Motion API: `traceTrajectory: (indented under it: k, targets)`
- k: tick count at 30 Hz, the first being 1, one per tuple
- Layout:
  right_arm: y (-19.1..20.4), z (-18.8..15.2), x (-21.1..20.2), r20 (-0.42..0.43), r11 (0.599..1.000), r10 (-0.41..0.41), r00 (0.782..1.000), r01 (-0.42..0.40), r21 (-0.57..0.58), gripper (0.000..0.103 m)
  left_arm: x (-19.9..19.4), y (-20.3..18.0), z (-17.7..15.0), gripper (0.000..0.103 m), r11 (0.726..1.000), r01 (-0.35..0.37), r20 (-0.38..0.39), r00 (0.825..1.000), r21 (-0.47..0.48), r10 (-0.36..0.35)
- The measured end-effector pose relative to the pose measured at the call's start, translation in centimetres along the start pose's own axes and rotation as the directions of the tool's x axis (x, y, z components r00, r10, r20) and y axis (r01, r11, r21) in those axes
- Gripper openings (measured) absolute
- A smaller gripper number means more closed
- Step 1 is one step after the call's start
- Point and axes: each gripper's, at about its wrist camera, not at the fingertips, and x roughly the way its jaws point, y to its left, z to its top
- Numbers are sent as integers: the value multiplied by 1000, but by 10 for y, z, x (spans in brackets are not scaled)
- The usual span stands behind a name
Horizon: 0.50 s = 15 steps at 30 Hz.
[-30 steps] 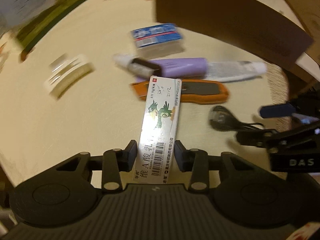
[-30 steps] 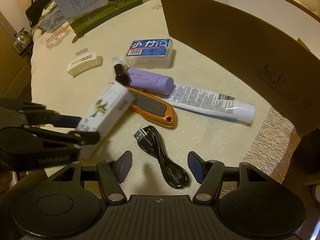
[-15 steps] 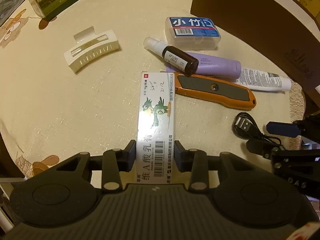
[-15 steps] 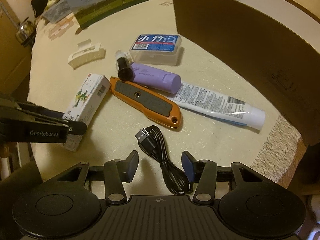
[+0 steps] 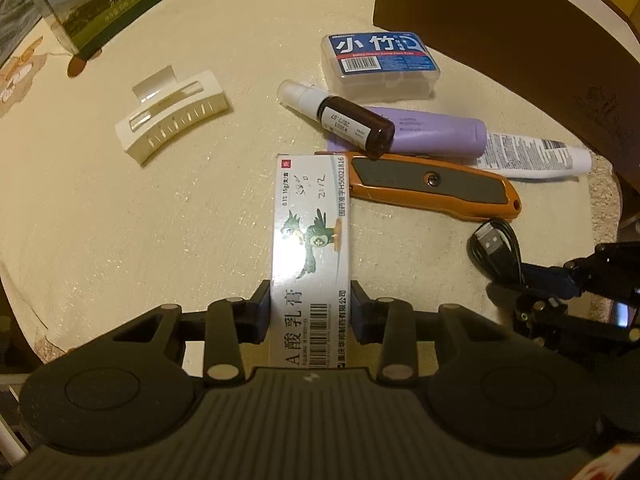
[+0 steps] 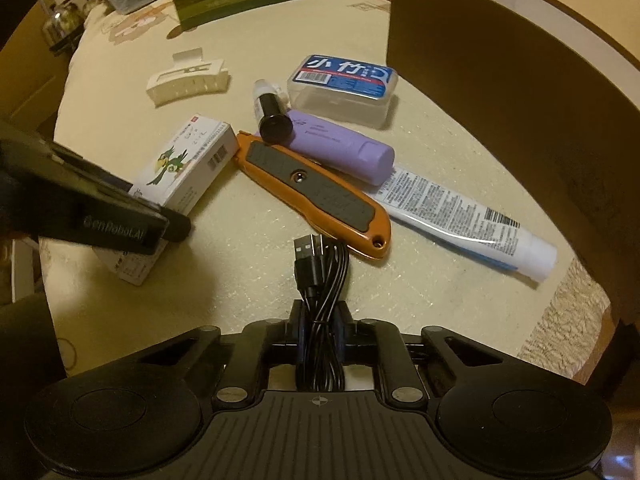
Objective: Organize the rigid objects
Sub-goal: 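Grasp the green-parrot ointment box with the left gripper while the right gripper grasps the black USB cable, then carry the ointment box and cable into the shoebox and open both grippers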
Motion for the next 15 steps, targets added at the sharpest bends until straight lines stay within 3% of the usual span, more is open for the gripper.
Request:
traceTrajectory:
  k: [10,15]
  targets:
    - [-21,2,-28,25,972,104,994,-107,211,10,-27,-3,11,33,1000,12,51,999,8,-12]
    - [-32,6,-52,74,955,103,992,-119,272,10,-49,-10,17,33,999,17,87,996,33,-20]
